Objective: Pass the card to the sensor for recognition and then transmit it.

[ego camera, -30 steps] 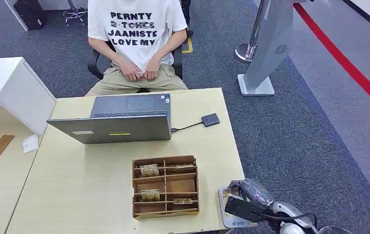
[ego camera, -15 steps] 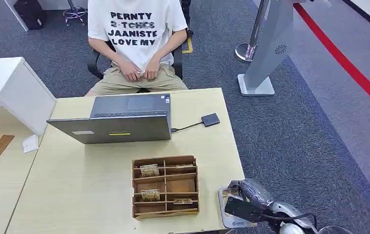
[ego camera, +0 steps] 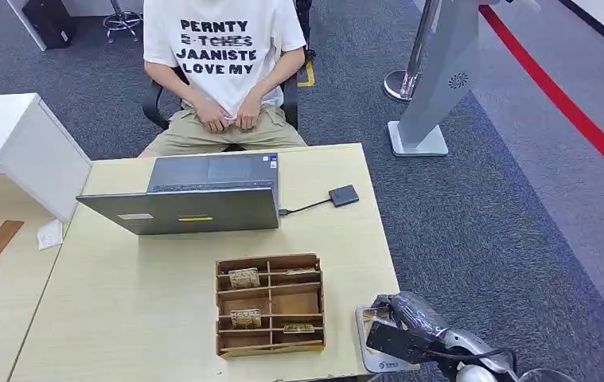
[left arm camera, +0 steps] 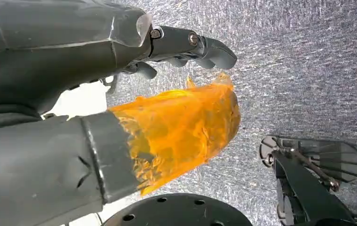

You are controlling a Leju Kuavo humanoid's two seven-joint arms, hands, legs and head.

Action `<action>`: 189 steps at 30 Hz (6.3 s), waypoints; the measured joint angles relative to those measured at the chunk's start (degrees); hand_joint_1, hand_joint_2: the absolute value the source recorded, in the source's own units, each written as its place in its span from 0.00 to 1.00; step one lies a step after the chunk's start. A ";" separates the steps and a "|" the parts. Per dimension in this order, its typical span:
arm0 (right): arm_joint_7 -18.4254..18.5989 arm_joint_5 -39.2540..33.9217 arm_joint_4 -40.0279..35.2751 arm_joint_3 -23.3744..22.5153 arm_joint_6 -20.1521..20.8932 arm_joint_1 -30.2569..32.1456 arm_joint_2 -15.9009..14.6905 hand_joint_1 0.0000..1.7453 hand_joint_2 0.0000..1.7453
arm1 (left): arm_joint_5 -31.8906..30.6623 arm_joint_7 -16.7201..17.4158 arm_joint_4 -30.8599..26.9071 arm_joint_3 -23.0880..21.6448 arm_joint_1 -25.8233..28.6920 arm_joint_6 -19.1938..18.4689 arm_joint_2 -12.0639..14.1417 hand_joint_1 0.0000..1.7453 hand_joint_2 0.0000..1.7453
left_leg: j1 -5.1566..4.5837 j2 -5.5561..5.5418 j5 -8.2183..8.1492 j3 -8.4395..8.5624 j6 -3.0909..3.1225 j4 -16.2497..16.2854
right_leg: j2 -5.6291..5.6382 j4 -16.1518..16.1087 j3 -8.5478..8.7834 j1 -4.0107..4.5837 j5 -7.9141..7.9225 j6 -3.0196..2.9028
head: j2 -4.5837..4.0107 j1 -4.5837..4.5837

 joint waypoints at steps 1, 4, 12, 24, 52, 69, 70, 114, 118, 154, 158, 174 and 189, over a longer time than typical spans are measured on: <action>0.00 0.00 0.00 0.02 0.00 0.00 0.00 1.00 1.00 | -0.02 0.00 0.00 0.00 0.00 0.00 0.00 0.00 0.00 | 0.00 0.00 0.00 0.00 0.00 0.00 | 0.00 0.00 0.00 0.00 0.00 0.00 | 0.00 0.00; 0.00 0.00 0.00 0.04 0.00 0.00 -0.11 1.00 1.00 | -0.04 0.00 0.00 0.00 0.00 0.02 0.00 0.00 0.00 | 0.00 0.00 0.00 0.00 0.00 0.00 | 0.00 0.00 0.00 0.00 0.00 0.00 | 0.00 0.00; -0.02 0.00 0.00 0.17 0.02 -0.02 -0.13 1.00 1.00 | -0.17 0.11 0.00 0.00 0.00 0.00 0.00 0.00 0.00 | 0.00 0.00 0.00 0.00 0.00 0.00 | 0.00 0.00 0.00 0.00 0.00 0.00 | 0.00 0.00; 0.00 0.00 0.00 0.22 0.07 -0.02 -0.15 1.00 1.00 | -0.28 0.39 0.00 0.00 0.00 0.00 0.00 0.00 0.00 | 0.00 0.00 0.00 0.00 0.00 0.00 | 0.00 0.00 0.01 0.00 0.00 0.00 | 0.00 0.00; 0.00 0.00 0.00 0.37 -0.44 0.29 -0.15 1.00 1.00 | -0.28 0.44 0.00 0.00 0.00 0.15 0.00 0.00 0.00 | 0.00 0.00 0.00 0.01 0.00 0.00 | 0.00 0.00 0.01 0.00 0.00 0.00 | 0.00 0.00; 0.00 -0.07 0.00 0.44 -0.98 0.52 -0.15 1.00 1.00 | -0.26 0.37 0.00 0.00 0.00 0.17 0.00 0.00 0.00 | -0.01 0.00 0.00 0.01 0.00 0.00 | 0.00 -0.01 0.02 0.00 0.00 0.00 | 0.00 0.00; 0.00 -0.07 0.00 0.44 -1.03 0.54 -0.15 1.00 1.00 | -0.28 0.37 0.00 0.00 0.00 0.17 0.00 0.00 0.00 | 0.00 0.00 0.00 0.01 0.00 0.00 | 0.00 -0.01 0.02 0.00 0.00 0.00 | 0.00 0.00; -2.78 0.37 -2.23 -0.77 -9.25 2.82 1.99 1.00 1.00 | -0.24 0.24 0.00 0.00 0.00 0.37 -0.09 0.00 0.00 | 0.00 0.01 0.00 0.00 0.00 0.00 | 0.04 -0.01 0.01 0.00 0.00 0.01 | 0.00 -0.02; -6.16 -2.16 -5.37 -4.06 -13.09 4.54 7.07 1.00 1.00 | -0.09 -0.07 0.00 0.02 0.03 0.44 -0.20 0.00 0.00 | 0.01 -0.01 0.00 -0.02 0.00 0.00 | -0.01 -0.01 0.00 0.01 -0.01 0.00 | 0.00 -0.04; -18.39 -14.80 -17.36 -13.53 -9.60 -2.59 23.67 1.00 1.00 | -4.81 -0.61 0.00 -0.83 -0.89 -0.76 -0.66 0.00 0.00 | 0.02 0.03 0.11 -0.03 0.10 0.00 | 0.02 0.01 0.02 -0.03 0.08 0.08 | 0.00 -0.02; -15.67 -14.32 -14.11 -12.16 -9.07 -9.04 24.04 1.00 1.00 | -5.70 -0.24 0.00 -1.77 -1.44 -1.20 -0.68 0.00 0.00 | 0.02 0.02 0.16 -0.02 0.10 0.00 | 0.02 0.01 0.03 -0.03 0.13 0.12 | 0.00 0.02; -6.03 -0.71 1.16 -5.02 -12.97 -31.15 27.26 1.00 1.00 | -9.27 1.49 0.00 -5.40 -3.21 -2.84 -0.92 0.00 0.00 | 0.02 -0.01 0.19 -0.06 0.12 0.01 | 0.01 0.03 0.02 -0.03 0.14 0.12 | 0.00 0.02; -0.04 30.72 13.66 4.08 -26.49 -39.23 31.67 1.00 1.00 | -11.78 2.88 0.00 -8.37 -4.41 -3.61 -1.53 0.00 0.00 | 0.02 -0.03 0.20 -0.08 0.12 0.01 | 0.01 0.03 0.01 -0.03 0.14 0.11 | 0.00 0.00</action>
